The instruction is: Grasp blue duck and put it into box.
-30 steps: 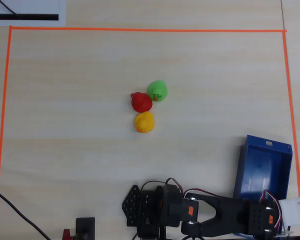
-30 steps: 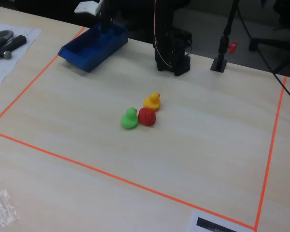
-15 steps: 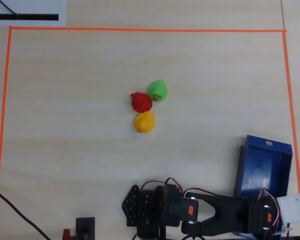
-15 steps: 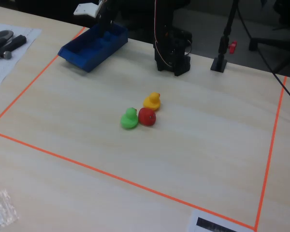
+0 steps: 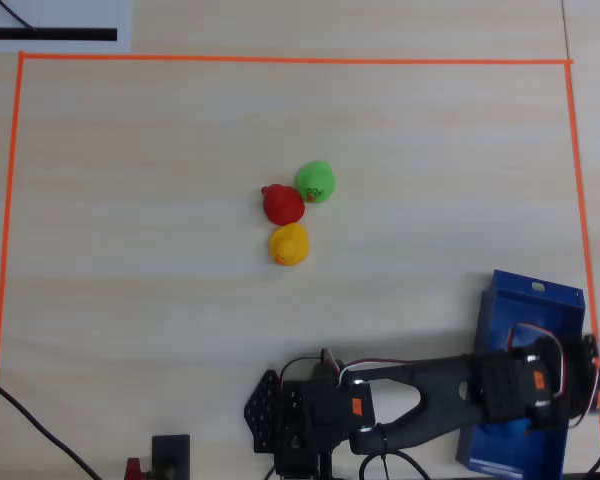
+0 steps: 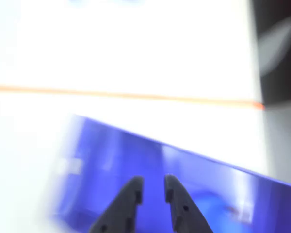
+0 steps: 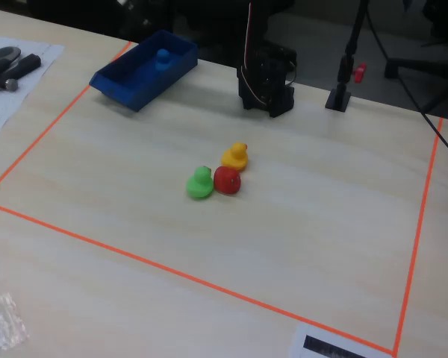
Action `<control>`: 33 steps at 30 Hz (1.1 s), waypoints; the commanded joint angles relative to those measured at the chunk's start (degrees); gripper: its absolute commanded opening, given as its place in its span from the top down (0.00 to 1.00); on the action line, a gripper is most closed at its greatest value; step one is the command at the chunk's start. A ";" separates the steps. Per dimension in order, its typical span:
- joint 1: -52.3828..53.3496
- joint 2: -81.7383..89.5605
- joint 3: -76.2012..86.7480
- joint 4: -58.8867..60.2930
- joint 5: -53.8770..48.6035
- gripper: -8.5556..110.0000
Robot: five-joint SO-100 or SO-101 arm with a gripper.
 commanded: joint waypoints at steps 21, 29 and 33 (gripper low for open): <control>-80.07 63.19 60.29 17.31 -4.57 0.93; -84.29 74.09 73.56 20.13 -7.03 0.93; -84.46 78.22 76.90 23.64 -7.03 0.93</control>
